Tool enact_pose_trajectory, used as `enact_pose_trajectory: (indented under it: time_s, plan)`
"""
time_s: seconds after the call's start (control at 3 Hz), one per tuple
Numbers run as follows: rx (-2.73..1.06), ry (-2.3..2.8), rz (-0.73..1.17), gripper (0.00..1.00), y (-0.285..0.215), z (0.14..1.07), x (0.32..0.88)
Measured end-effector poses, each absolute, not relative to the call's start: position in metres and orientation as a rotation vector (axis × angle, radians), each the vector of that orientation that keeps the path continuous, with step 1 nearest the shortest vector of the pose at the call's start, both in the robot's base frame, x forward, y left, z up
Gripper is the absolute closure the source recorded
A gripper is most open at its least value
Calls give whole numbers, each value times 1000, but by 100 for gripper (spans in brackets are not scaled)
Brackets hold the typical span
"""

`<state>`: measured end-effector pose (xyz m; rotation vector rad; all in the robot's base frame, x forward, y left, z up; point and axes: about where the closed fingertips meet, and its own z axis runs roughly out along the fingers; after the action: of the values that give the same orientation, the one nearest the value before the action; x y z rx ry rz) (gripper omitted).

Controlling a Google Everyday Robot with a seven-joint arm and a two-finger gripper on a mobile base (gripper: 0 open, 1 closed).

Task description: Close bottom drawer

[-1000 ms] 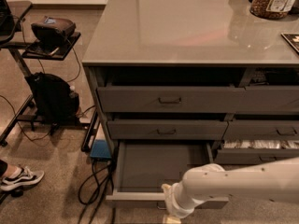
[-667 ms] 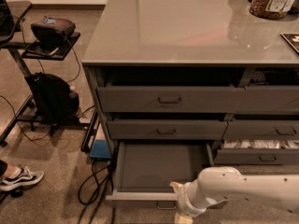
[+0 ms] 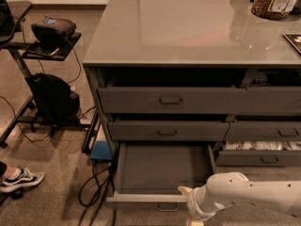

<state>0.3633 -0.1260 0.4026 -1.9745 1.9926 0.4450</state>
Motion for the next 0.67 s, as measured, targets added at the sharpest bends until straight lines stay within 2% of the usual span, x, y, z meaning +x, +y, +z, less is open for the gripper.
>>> enact_pose_trajectory:
  time_s: [0.67]
  plan:
    - [-1930, 2025, 391, 0, -152, 349, 353]
